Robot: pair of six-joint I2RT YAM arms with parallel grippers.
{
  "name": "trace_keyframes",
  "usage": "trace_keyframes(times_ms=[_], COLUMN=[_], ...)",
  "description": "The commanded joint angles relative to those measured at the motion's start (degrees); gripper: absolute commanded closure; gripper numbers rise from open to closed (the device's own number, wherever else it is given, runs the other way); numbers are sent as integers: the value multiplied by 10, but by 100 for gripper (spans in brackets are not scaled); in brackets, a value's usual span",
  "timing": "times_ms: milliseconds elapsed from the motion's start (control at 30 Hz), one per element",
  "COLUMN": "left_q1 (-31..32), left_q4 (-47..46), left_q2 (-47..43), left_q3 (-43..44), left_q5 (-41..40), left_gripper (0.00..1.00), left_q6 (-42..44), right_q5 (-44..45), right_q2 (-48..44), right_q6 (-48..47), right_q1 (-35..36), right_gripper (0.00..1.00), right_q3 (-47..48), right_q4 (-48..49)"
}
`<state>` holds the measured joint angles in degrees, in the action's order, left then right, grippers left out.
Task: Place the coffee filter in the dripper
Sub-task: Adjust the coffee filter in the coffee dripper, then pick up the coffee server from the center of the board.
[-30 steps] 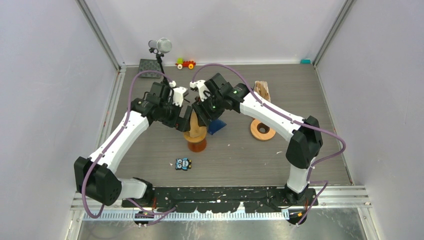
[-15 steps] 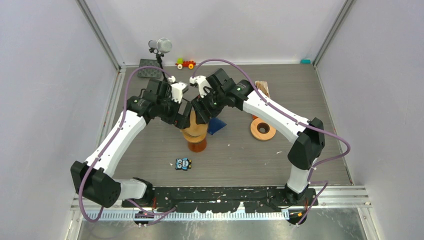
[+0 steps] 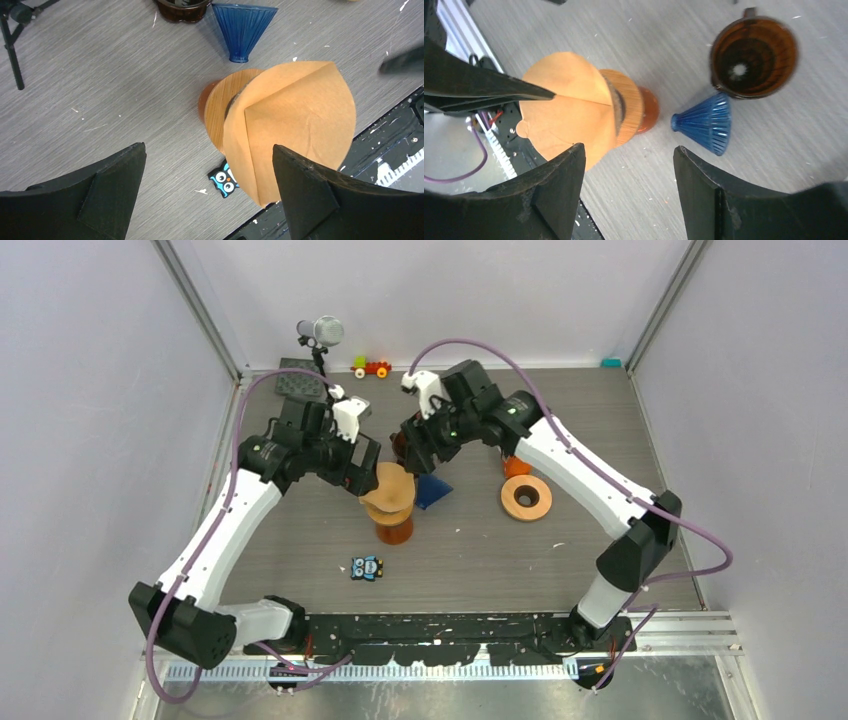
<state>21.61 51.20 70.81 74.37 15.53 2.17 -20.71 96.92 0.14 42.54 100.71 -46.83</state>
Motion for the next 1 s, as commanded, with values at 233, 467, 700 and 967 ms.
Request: trace_keyframes(times_ms=[233,467,700,967], left_q1=[-3,-3,-3,-3], left_q4=[-36,-57,-67,-78], left_q2=[-70,-103,-113,-119], left_q3=[34,34,27,15], left_q5=[4,8,24,37], left_gripper=[1,1,2,2], left_q6=[-15,-19,-33,-33], right_q5=[72,101,118,84], right_q2=[8,139,258,335], right_q6=[40,61,69,91], right_q1=[-98,-124,-132,-140], right_gripper=[37,40,40,40], right_q3=[33,108,192,239], right_q4=[31,36,28,17])
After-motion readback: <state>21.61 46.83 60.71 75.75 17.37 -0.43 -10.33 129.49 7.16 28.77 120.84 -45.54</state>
